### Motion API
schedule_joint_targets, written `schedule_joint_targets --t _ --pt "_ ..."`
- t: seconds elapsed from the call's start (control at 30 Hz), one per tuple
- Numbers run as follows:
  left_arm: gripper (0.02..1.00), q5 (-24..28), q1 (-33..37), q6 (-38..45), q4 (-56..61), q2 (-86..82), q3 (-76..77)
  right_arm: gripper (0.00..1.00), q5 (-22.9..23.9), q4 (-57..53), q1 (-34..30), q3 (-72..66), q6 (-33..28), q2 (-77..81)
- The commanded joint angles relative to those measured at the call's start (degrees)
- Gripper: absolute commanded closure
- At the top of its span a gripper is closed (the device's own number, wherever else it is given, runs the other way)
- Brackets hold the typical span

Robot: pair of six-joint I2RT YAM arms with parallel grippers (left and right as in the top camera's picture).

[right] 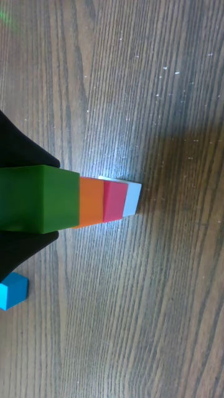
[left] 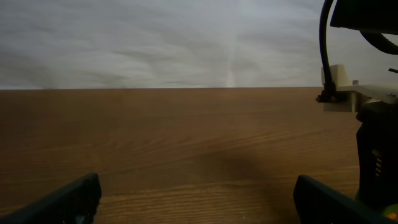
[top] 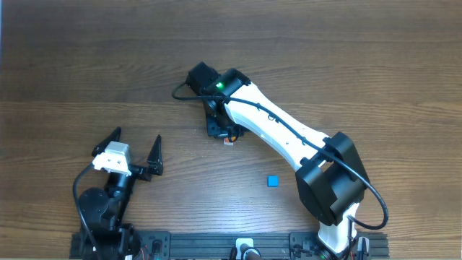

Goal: Stack Cubes

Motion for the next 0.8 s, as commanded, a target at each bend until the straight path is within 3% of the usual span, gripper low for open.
schedule_joint_targets --t 0.03,0.23,0.47,0.8 --pt "0.018 0.35 0.28 0.85 0.17 -0.42 -0.42 0.906 -0.11 0.07 0.46 -1.05 0.22 -0.87" --pt "0.018 0.33 0.28 0.85 0.17 -0.42 -0.42 0.899 -0.11 0.24 0.46 -1.33 0.22 -0.87" --pt "0.02 0.33 0.28 0.85 0.17 -0.42 -0.42 0.735 -0.07 0.31 0.46 -1.33 0.2 -0.87" --pt "0.02 0.35 0.28 0.85 0.17 -0.42 -0.42 0.643 -0.09 0.24 0.46 -1.33 0.2 -0.87"
